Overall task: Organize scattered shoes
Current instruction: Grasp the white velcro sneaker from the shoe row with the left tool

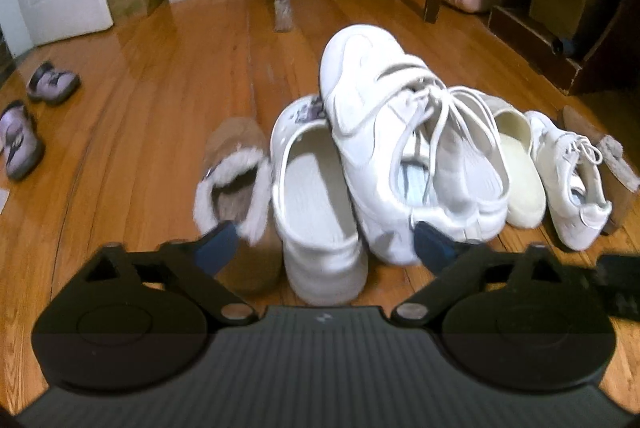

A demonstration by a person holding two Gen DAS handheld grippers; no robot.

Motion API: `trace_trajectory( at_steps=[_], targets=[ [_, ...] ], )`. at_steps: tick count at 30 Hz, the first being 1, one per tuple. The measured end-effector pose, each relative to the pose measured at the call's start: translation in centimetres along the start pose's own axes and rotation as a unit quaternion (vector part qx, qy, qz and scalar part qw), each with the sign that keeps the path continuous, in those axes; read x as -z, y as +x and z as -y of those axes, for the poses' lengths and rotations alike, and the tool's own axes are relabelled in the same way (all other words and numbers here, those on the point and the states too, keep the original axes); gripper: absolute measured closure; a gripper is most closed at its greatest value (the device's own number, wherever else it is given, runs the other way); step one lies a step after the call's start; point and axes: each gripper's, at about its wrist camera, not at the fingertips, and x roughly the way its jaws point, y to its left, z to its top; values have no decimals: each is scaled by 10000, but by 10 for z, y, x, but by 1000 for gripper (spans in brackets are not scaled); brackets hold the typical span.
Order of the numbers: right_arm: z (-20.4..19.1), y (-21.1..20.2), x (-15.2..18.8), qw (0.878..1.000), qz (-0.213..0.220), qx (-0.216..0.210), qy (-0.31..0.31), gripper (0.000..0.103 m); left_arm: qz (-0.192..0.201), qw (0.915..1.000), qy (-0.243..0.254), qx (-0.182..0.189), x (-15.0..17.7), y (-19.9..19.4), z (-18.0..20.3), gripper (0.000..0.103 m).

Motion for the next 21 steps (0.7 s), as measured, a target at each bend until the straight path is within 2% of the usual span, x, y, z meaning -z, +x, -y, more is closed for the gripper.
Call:
trace_trajectory(
  at_steps=[3,4,5,6,9,11,15,16,17,19,20,21],
  targets=[
    [-2,0,6,9998,-71,-197,-5,57,-59,10000,25,18,-12,8,4,31],
    [-2,0,7,9997,-77,-231,18,54,-79,10000,34,25,-16,11,5,30],
    [-1,0,7,9996,-81,-259,46,45,-99,9999,42,31,-20,14,6,26],
    [-1,0,6,9995,-91,-299,90,43,-119,9999,51,37,-24,17,7,24],
    [-2,1,5,9994,-105,-300,99,43,-203,9997,70,66,-35,26,12,22],
    [-1,3,6,9992,-129,-347,142,43,-410,9990,46,147,-37,38,17,22],
    [3,11,8,9981,-232,-503,286,43,-735,9973,2,57,-41,84,28,22],
    [4,12,9,9979,-256,-510,310,43,-859,9963,1,63,-42,88,27,25],
    [5,14,9,9978,-275,-513,327,43,-1020,9947,-35,141,-43,95,27,50],
    [8,19,10,9977,-338,-488,339,43,-1320,9905,-166,339,-46,102,27,60],
    [9,20,11,9977,-360,-469,336,43,-1323,9903,-171,383,-49,103,27,65],
    [10,22,11,9977,-372,-445,347,43,-1317,9904,-146,386,-50,104,30,64]
  ],
)
